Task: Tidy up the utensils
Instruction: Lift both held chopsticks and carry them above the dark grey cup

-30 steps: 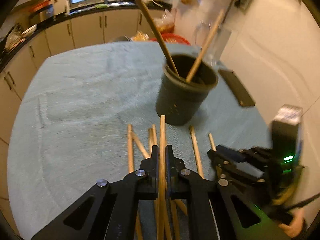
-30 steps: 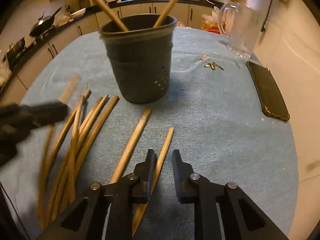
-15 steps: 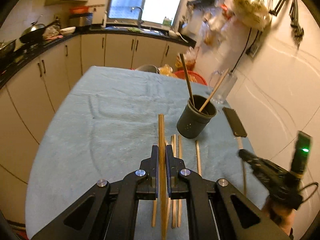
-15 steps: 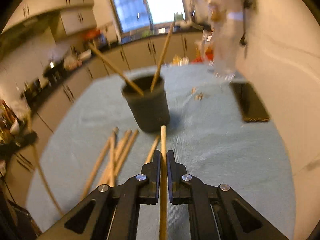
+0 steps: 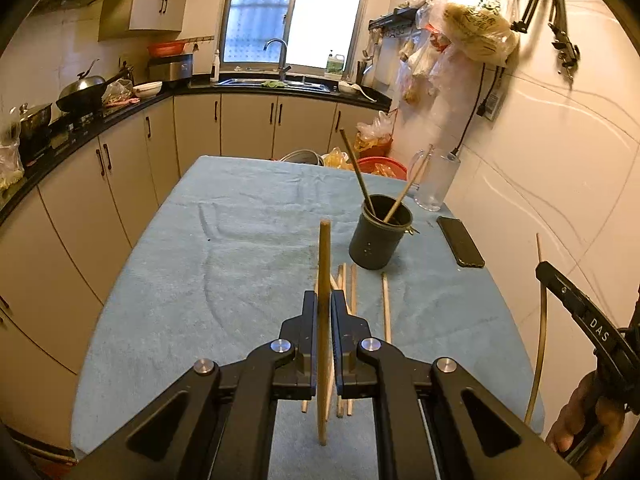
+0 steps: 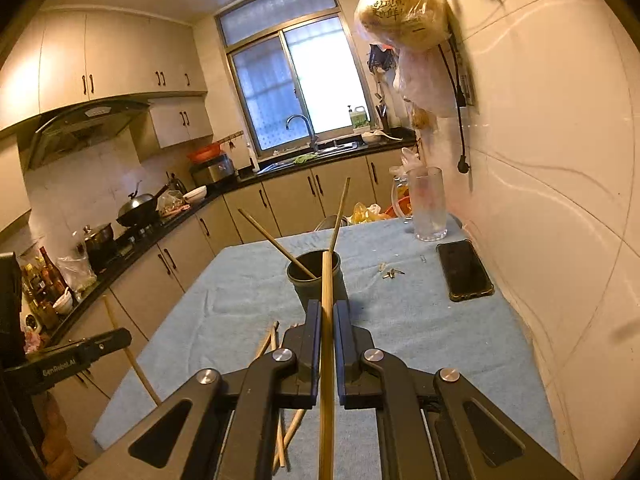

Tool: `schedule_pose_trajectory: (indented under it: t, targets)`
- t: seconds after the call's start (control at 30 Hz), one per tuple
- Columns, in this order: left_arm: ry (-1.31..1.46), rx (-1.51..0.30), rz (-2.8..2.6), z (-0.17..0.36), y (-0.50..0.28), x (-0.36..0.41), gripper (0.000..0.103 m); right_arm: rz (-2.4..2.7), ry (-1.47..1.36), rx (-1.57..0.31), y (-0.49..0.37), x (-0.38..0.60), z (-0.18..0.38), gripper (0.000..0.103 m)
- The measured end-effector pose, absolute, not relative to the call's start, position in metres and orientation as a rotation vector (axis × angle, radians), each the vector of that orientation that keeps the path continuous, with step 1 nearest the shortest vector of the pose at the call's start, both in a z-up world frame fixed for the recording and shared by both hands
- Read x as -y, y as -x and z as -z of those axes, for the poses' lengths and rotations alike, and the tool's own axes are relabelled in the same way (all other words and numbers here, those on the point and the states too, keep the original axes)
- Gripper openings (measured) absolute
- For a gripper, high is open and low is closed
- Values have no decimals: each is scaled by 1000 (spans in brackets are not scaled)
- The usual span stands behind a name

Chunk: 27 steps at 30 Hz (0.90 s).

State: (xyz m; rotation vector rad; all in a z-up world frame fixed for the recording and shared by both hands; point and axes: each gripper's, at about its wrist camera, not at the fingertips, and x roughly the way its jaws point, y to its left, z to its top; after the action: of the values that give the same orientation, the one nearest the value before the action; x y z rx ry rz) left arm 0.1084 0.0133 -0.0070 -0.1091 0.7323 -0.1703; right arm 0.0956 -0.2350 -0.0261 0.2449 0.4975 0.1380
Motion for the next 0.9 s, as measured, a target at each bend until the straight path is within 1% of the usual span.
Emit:
schedule_pose_trajectory:
  t: [0.33, 0.5, 0.53, 0.6, 0.73, 0.83, 0.87, 0.9]
  targets:
    - [107, -752, 151, 12, -106, -13, 6, -147, -273, -492, -85, 246, 29, 7]
    - [143, -810, 195, 23, -132, -20, 6, -155, -281, -512, -91, 250, 35, 7]
    - [151, -832, 189, 28, -140, -23, 10, -157, -285, -520, -93, 250, 37, 7]
    - [174, -901, 164, 47, -166, -31, 13, -161, -296, -537, -97, 253, 41, 7]
    - [184, -1029, 110, 89, -213, -40, 13, -154, -302, -542, -103, 254, 47, 7]
    - [181, -1082, 108, 109, -230, -37, 14, -158, -298, -547, -108, 254, 47, 7]
    - [175, -1097, 106, 114, -236, -34, 15, -158, -303, -548, -110, 254, 48, 7]
    - [167, -1111, 115, 120, -242, -30, 24, -162, -305, -551, -112, 254, 48, 7]
